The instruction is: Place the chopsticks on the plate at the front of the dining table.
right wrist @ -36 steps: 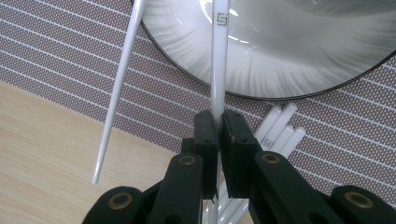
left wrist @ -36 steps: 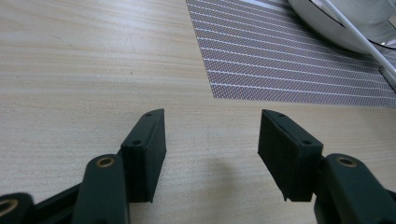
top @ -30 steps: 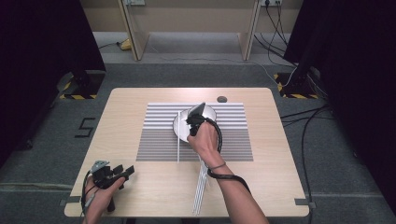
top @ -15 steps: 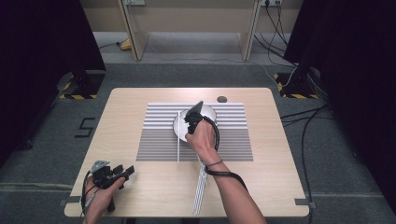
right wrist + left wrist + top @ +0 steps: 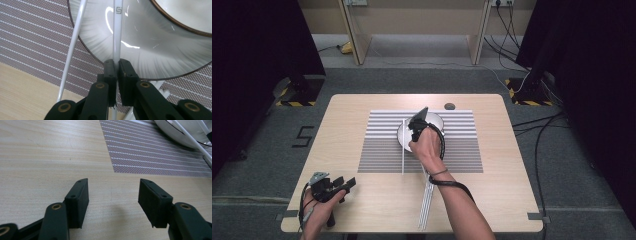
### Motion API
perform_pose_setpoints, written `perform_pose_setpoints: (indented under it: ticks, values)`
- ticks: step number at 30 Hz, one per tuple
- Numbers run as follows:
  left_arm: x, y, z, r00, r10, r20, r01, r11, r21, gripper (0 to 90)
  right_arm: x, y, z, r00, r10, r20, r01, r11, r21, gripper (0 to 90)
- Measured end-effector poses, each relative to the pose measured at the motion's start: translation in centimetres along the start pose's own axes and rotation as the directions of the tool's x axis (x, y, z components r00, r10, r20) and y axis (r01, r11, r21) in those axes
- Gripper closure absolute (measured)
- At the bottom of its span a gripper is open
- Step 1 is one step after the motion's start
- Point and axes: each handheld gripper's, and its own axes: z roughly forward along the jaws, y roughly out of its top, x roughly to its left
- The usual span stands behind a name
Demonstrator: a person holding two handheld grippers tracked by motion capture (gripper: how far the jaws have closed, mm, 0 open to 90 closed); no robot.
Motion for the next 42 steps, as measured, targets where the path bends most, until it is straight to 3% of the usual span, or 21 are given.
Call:
perform_pose_setpoints:
  ticks: [10,26,30,34,42]
  values:
    - [0.0,0.0,0.0,1.0,-0.001,0.001,0.001,1.0,0.0,41.2,-0.1,0.5,0.3,0.9999,0.014,0.005,-0.014,1.0,-0.012,85.8]
    - [0.0,0.0,0.0,1.0,0.0,0.001,0.0,1.0,0.0,41.2,0.0,0.7,0.7,0.9993,0.037,0.01,-0.036,0.996,-0.087,85.6]
    - [0.0,0.0,0.0,1.0,0.001,0.001,-0.001,1.0,0.001,41.2,0.0,0.7,0.8,0.9994,0.031,0.014,-0.03,0.995,-0.091,85.6]
    - [0.0,0.0,0.0,1.0,0.002,0.0,-0.002,1.0,0.001,41.2,0.0,0.8,0.8,0.9994,0.034,0.009,-0.034,0.998,-0.055,85.7]
    - [0.0,0.0,0.0,1.0,0.002,0.001,-0.002,1.0,0.001,41.2,0.1,1.2,0.9,0.9993,0.036,0.011,-0.036,0.997,-0.072,85.6]
